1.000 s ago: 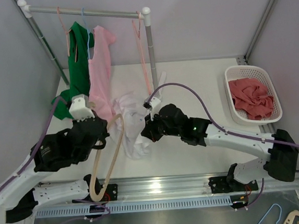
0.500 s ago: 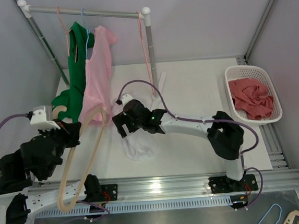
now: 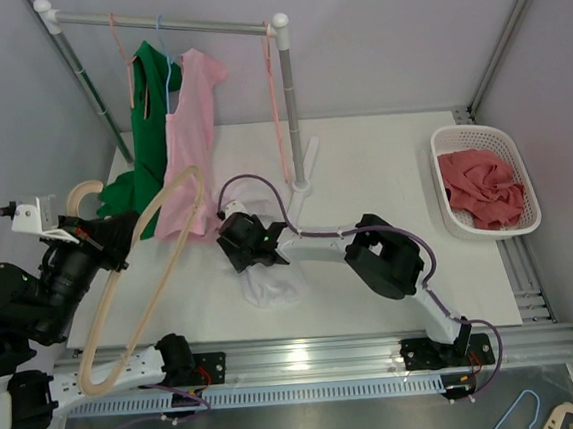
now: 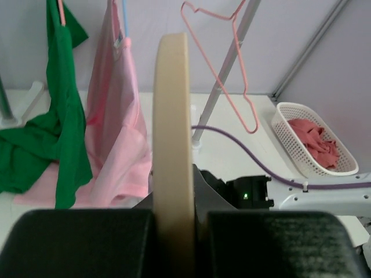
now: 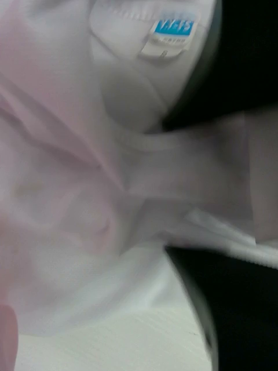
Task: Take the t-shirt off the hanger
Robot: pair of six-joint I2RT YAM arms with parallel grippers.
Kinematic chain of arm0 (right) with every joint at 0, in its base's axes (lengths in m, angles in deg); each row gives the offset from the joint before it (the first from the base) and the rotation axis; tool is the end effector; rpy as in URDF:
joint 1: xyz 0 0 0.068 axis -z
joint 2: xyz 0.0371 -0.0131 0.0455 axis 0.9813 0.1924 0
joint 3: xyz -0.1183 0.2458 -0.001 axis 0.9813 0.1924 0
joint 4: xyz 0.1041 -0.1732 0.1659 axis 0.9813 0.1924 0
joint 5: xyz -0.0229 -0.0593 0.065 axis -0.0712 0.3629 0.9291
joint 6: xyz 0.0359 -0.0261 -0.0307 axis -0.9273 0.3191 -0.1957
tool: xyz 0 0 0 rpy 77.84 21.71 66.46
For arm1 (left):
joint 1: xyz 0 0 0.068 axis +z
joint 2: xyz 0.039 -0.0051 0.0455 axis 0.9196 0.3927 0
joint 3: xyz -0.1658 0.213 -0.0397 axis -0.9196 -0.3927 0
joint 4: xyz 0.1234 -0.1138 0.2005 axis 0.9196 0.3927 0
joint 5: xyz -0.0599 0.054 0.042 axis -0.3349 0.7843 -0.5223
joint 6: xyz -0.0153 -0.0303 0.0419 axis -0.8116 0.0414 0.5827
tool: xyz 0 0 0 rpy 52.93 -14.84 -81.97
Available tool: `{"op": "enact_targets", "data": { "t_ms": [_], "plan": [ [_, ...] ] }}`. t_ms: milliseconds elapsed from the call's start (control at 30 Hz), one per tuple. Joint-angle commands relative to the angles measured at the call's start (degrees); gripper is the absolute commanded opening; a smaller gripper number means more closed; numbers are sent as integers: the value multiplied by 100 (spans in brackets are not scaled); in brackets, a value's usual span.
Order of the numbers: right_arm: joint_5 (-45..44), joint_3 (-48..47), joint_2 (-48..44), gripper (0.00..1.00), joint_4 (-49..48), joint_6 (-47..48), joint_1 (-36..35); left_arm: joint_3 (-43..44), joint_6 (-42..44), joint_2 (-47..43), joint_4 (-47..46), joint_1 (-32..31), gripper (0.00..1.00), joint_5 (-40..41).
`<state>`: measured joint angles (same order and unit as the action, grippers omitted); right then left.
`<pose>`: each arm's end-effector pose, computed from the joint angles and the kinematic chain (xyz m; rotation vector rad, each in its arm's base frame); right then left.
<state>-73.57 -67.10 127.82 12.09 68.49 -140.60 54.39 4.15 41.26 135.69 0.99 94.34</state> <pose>0.2391 0.4240 0.1537 -0.7982 2.3068 0.2967 0.0236 0.0114 0.4839 0.0247 1.6037 -0.4778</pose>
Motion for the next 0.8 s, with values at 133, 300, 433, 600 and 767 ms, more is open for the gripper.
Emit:
{"op": "enact_targets", "data": {
  "t_ms": [133, 300, 433, 600, 767],
  "plan": [
    [830, 2161, -1234, 0, 220, -667, -167, 967, 1474, 955, -1422, -38, 1, -174],
    [585, 3132, -3168, 0, 956, -1079, -834, 1616, 2073, 1948, -1951, 389, 1, -513],
    [-73, 2618, -5216, 0, 2010, -1177, -827, 2066, 1275, 2652, -1398, 1761, 1, -1841],
    [-1015, 974, -6441, 0, 3698, -661, 242, 2278, 869, 3564, -1432, 2895, 1, -2713],
    [113, -635, -6214, 0, 3946, 245, 3413, 2558, 789, 4286, -1880, 3064, 1, -2880]
  ]
}}
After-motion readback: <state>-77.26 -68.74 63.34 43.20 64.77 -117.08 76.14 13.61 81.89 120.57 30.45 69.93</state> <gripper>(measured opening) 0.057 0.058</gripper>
